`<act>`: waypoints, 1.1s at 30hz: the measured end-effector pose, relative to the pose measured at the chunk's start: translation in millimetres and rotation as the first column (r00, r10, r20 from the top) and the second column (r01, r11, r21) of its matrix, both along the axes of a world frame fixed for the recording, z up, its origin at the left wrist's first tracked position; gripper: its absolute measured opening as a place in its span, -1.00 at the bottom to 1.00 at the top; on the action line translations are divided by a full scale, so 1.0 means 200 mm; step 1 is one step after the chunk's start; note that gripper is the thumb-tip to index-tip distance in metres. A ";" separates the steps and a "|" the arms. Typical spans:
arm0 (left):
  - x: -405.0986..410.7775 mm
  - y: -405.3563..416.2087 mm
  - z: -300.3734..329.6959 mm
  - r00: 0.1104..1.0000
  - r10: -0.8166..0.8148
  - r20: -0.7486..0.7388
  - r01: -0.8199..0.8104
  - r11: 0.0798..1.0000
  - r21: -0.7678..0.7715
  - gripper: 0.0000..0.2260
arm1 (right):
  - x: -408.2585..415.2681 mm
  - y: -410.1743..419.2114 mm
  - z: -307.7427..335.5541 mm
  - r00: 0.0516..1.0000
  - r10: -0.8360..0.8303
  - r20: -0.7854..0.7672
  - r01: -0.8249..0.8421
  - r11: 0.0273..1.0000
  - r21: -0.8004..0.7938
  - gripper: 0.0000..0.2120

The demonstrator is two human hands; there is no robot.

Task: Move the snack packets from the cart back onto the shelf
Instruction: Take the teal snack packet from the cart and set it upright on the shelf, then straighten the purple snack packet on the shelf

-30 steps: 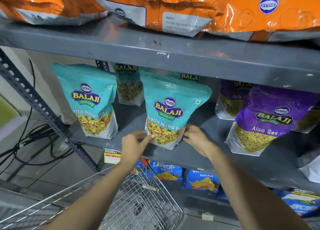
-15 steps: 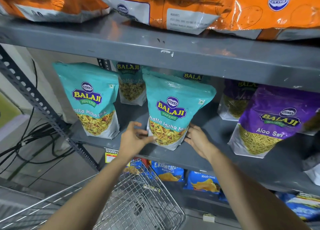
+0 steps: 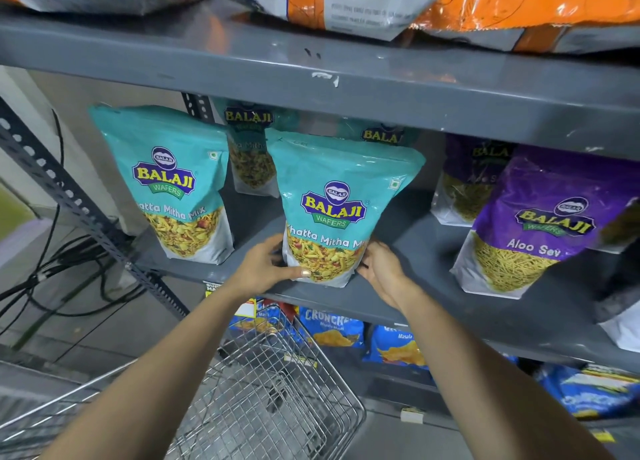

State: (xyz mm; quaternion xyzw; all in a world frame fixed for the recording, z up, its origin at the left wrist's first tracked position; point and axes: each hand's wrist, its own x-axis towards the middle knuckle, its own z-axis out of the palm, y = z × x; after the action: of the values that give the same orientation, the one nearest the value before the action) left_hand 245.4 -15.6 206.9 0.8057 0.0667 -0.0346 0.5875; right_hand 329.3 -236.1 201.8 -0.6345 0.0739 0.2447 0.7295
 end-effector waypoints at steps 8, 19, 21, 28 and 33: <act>0.00 0.03 -0.02 1.000 -0.010 -0.002 0.010 1.000 0.003 -0.49 | -0.05 0.00 0.01 0.999 0.022 0.026 -0.022 1.000 -0.015 -0.70; -0.21 -0.14 -0.01 0.914 0.341 0.221 -0.363 0.929 0.067 -0.60 | -0.13 -0.18 0.04 0.980 -0.074 0.185 0.084 0.995 -0.048 -0.60; -0.27 -0.26 0.00 0.890 0.317 0.328 -0.368 0.924 0.106 -0.77 | -0.18 -0.30 0.02 0.951 -0.109 0.289 0.149 0.982 -0.120 -0.67; -0.16 -0.86 -0.03 0.923 -0.008 0.384 -0.080 0.973 0.214 -0.89 | -0.26 -0.97 -0.08 0.794 -0.229 0.563 0.505 0.765 -0.401 -0.77; 0.19 -1.20 -0.07 0.994 -0.075 0.083 0.074 0.997 0.017 -0.31 | -0.14 -1.31 -0.06 0.758 -0.368 0.538 0.568 0.778 -0.268 -0.38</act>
State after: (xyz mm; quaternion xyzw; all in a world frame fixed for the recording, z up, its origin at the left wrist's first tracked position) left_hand 282.5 -256.1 193.3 0.8124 0.0123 -0.0220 0.5825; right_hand 301.1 -497.8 190.5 -0.7730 0.1108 -0.1286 0.6113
